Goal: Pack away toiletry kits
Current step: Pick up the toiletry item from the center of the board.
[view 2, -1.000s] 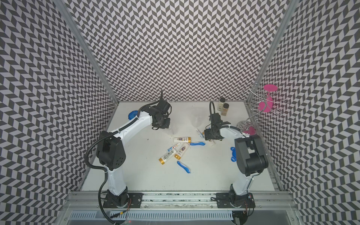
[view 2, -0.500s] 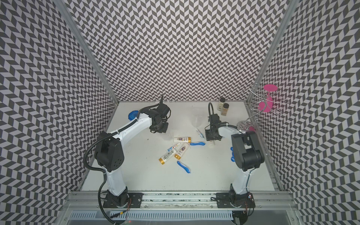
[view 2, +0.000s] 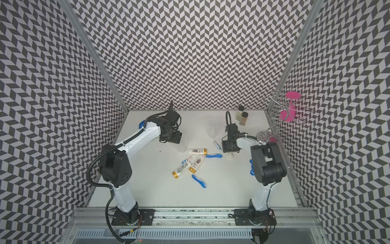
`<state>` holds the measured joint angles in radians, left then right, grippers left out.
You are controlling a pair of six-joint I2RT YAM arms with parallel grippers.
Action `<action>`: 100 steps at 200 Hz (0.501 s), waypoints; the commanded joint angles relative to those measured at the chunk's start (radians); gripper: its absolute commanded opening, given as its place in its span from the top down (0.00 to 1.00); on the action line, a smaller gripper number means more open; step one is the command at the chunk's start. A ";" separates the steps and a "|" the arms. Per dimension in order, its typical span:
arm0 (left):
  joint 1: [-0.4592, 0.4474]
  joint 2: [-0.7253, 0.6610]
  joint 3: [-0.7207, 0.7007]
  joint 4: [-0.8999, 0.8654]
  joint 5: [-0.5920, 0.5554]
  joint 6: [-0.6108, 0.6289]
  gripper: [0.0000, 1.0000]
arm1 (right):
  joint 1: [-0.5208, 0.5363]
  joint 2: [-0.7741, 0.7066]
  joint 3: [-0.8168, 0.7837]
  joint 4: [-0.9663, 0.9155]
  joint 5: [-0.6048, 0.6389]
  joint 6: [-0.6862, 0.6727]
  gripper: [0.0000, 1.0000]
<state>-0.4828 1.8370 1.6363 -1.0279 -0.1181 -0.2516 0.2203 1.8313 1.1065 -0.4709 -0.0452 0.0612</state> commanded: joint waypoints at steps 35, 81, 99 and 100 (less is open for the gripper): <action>0.025 -0.132 0.037 0.014 0.064 -0.025 0.08 | 0.004 0.010 -0.094 -0.043 -0.011 0.007 0.41; 0.040 -0.196 0.030 0.087 0.140 -0.035 0.00 | 0.003 0.023 -0.095 -0.037 -0.007 0.014 0.58; 0.052 -0.231 0.016 0.128 0.187 -0.041 0.00 | 0.001 0.015 -0.098 -0.031 -0.020 0.019 0.64; 0.053 -0.233 0.016 0.131 0.190 -0.041 0.00 | 0.001 0.015 -0.099 -0.031 -0.022 0.020 0.65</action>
<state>-0.4435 1.6627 1.6482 -0.9703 -0.0036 -0.2813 0.2203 1.8080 1.0580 -0.4156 -0.0345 0.0654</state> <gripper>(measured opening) 0.995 0.388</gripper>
